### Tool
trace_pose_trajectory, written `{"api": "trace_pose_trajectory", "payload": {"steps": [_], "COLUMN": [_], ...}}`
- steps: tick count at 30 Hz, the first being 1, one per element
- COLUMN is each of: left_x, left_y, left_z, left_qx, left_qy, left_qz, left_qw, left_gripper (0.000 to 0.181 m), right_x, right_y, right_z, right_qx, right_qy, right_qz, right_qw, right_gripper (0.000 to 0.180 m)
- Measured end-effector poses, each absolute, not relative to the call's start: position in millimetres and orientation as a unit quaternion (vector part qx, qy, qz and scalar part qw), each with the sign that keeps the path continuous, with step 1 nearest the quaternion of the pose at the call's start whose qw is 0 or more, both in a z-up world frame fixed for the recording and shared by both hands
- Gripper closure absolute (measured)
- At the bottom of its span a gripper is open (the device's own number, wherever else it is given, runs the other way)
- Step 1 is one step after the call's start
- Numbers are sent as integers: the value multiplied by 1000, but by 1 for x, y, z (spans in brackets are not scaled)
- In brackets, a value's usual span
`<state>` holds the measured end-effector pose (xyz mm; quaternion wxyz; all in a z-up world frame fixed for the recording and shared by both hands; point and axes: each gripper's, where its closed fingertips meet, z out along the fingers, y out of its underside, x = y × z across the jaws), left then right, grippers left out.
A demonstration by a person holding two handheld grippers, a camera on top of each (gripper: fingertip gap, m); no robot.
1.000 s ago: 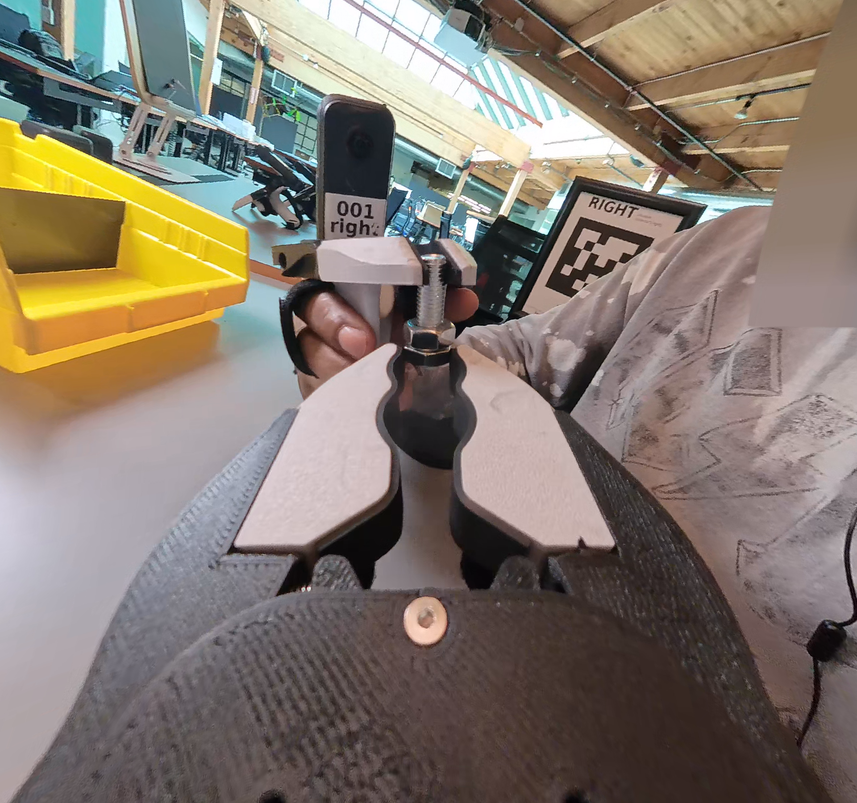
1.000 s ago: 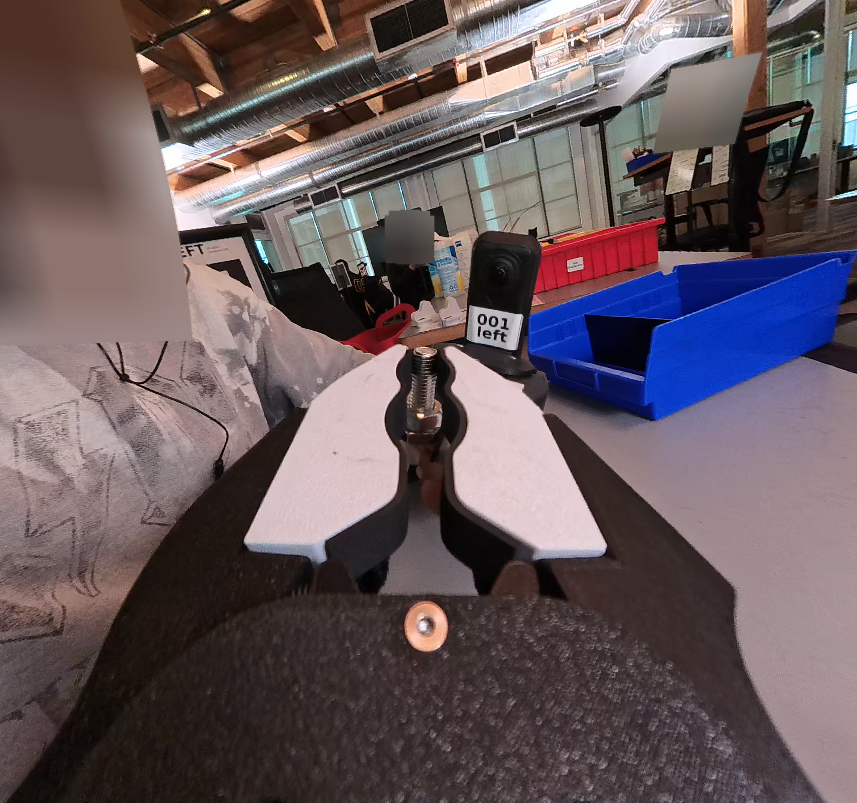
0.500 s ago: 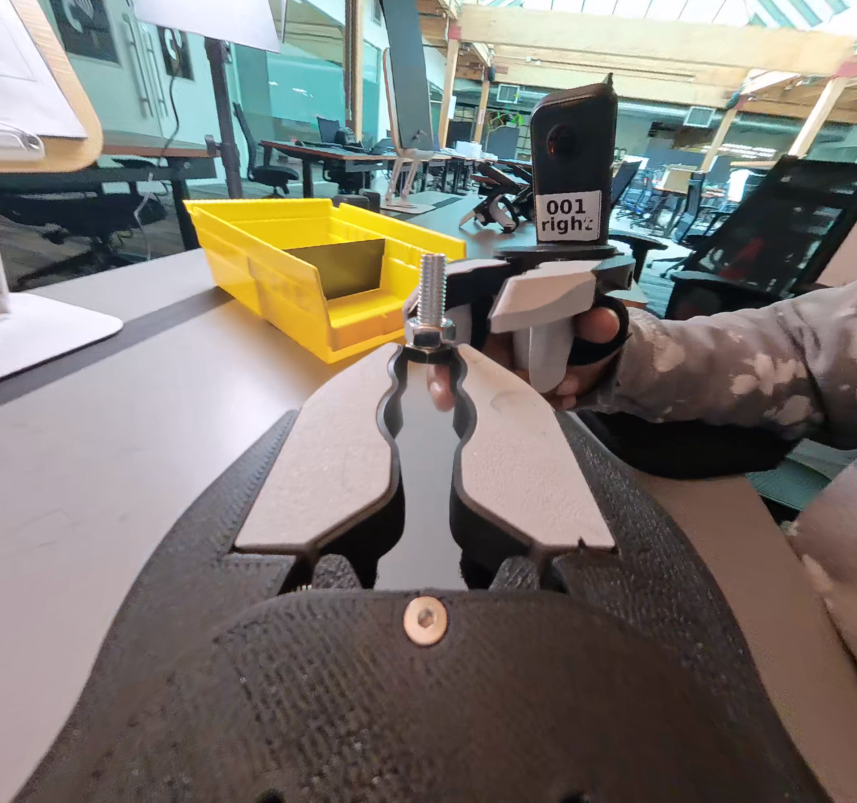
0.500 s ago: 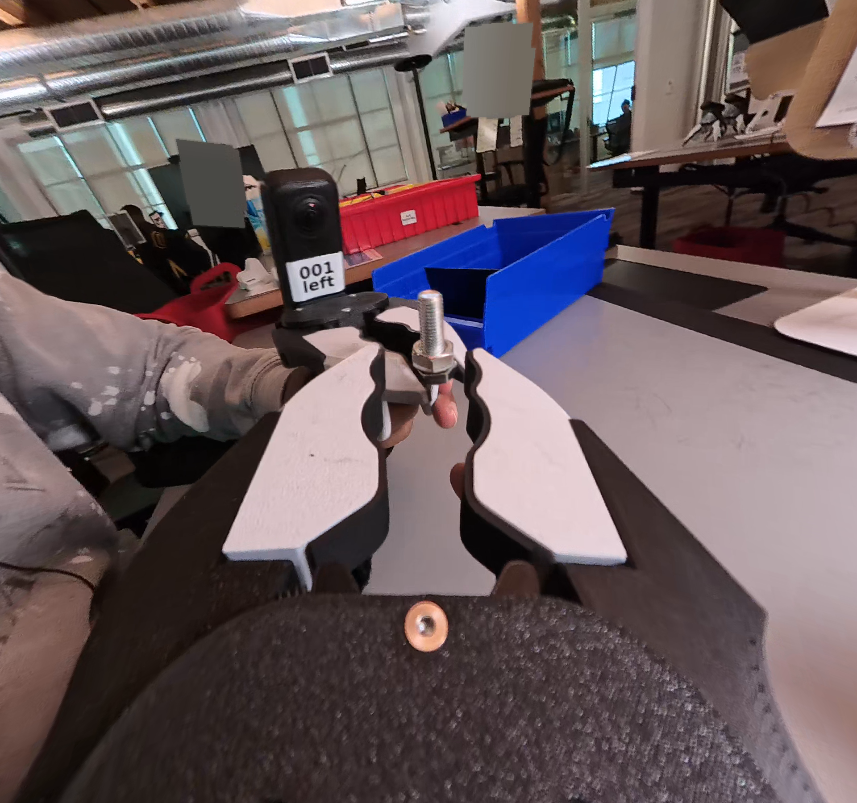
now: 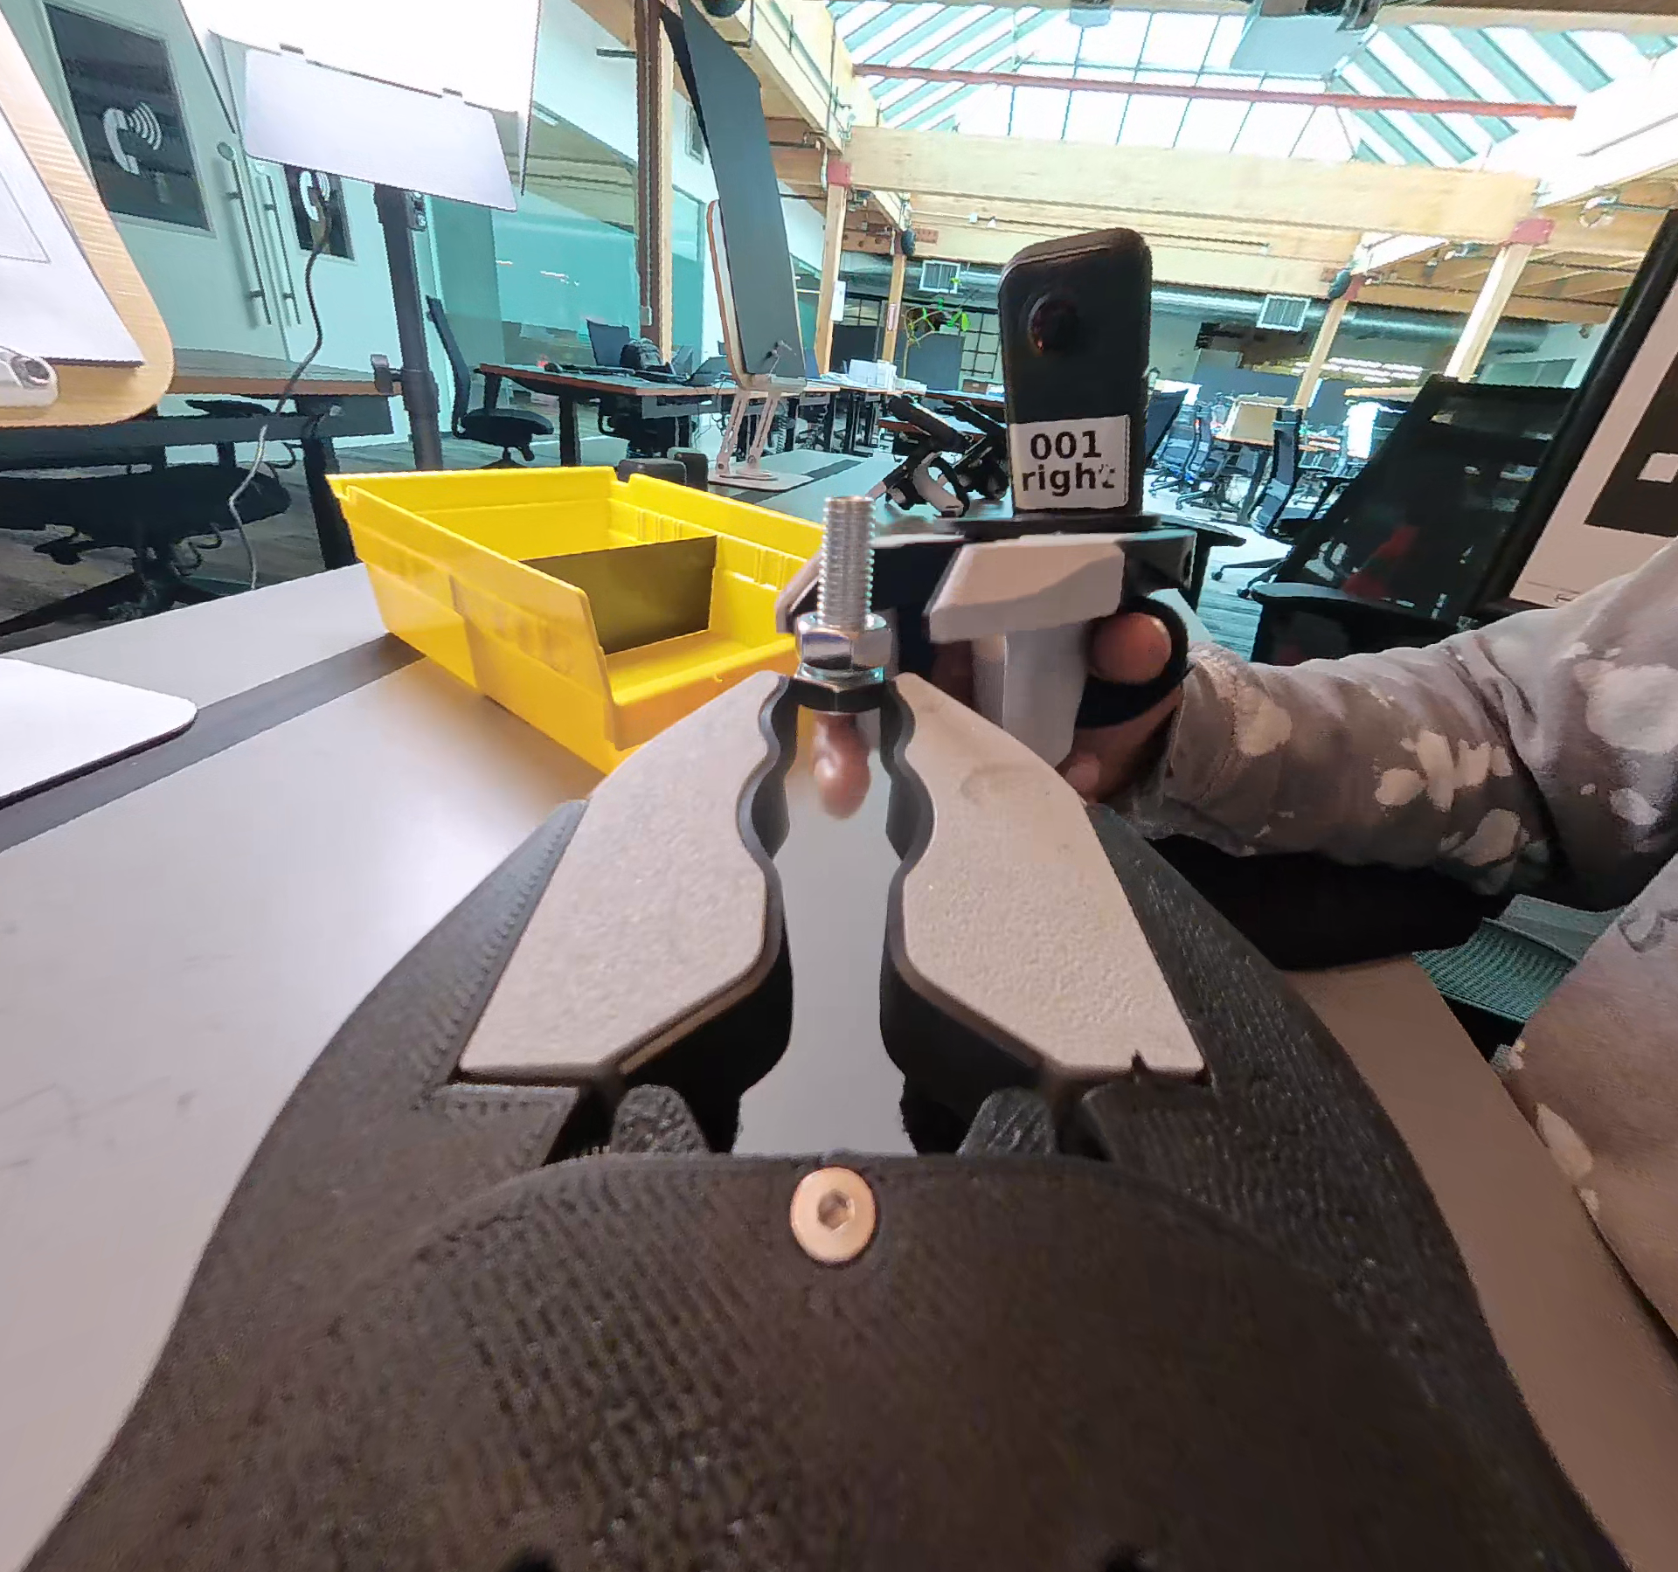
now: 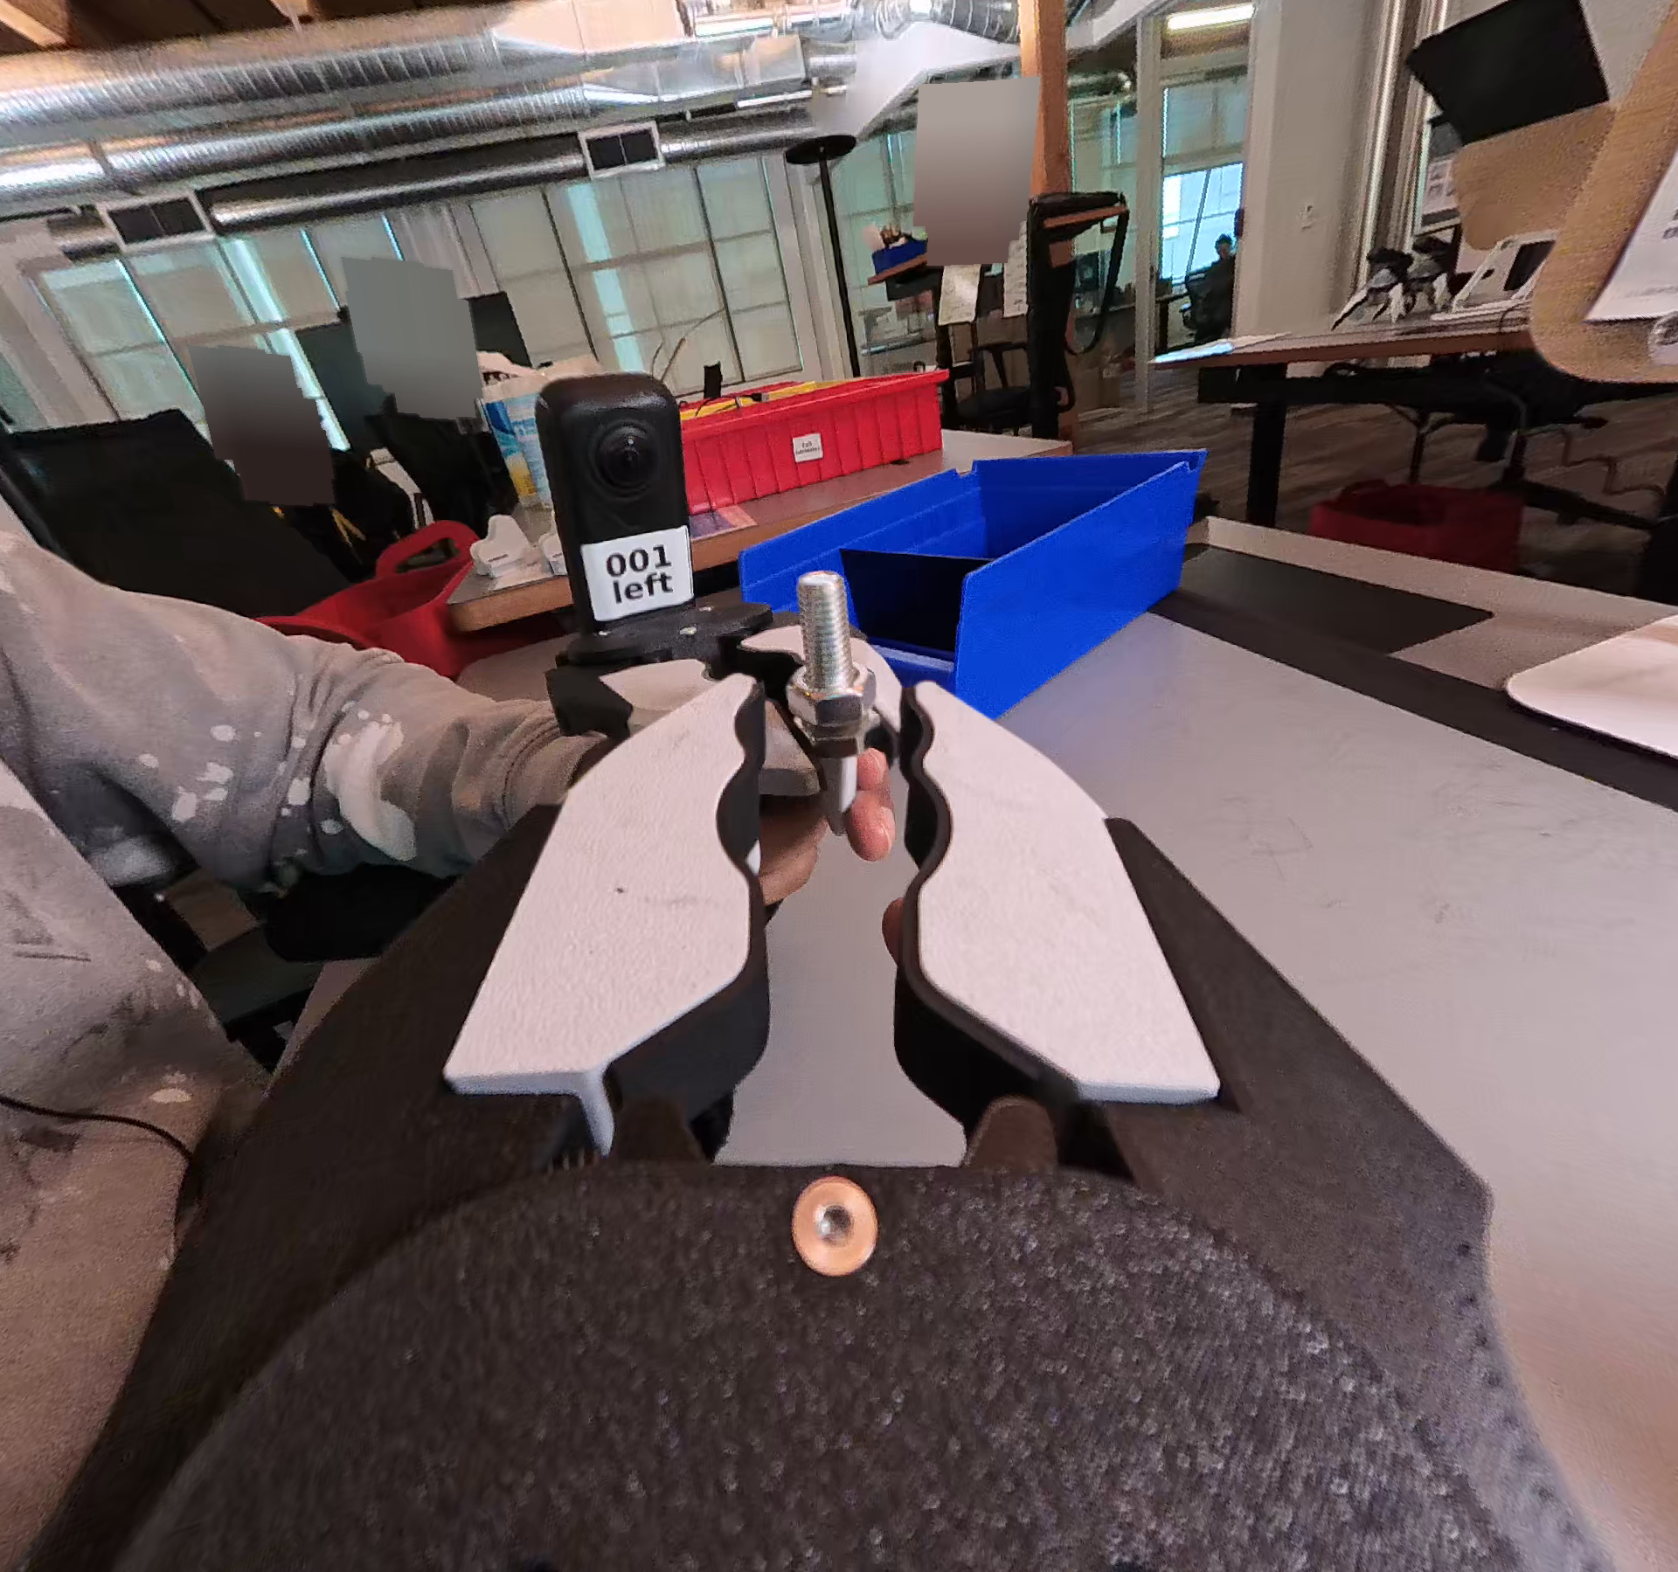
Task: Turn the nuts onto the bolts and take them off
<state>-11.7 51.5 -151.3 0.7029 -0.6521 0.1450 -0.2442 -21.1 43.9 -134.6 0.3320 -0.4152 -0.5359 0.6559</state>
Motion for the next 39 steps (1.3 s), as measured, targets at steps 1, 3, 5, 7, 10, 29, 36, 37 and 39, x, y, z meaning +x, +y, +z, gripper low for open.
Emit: {"api": "trace_pose_trajectory", "payload": {"steps": [1, 3, 5, 7, 10, 29, 36, 37, 39], "left_x": [-10, -13, -16, -19, -24, -73, -68, -70, -71], "left_y": [51, 50, 47, 49, 58, 90, 85, 85, 86], "left_z": [-149, -145, -136, -132, -128, -107, -107, -106, -107], "left_qx": [-648, -642, -626, -624, -625, -585, -575, -577, -577], "left_qy": [146, 133, 129, 125, 110, 49, 66, 65, 64], "left_qz": [-248, -254, -267, -250, -229, -189, -218, -213, -212], "left_qw": [705, 711, 721, 730, 738, 787, 786, 786, 786], "left_gripper": [163, 163, 163, 163, 162, 162, 163, 163, 163], "right_x": [-23, -22, -20, -19, -26, -72, -74, -71, -69], "right_y": [45, 52, 75, 78, 63, 95, 117, 124, 120], "right_z": [-138, -133, -123, -116, -104, -95, -99, -98, -96], "right_qx": [-419, -417, -434, -432, -408, -412, -428, -430, -426], "right_qy": [-541, -534, -495, -502, -528, -526, -493, -487, -493], "right_qz": [648, 651, 650, 650, 649, 652, 663, 665, 667], "right_qw": [333, 343, 379, 373, 366, 358, 367, 368, 361], "right_gripper": [152, 163, 176, 166, 154, 150, 171, 170, 159]}}
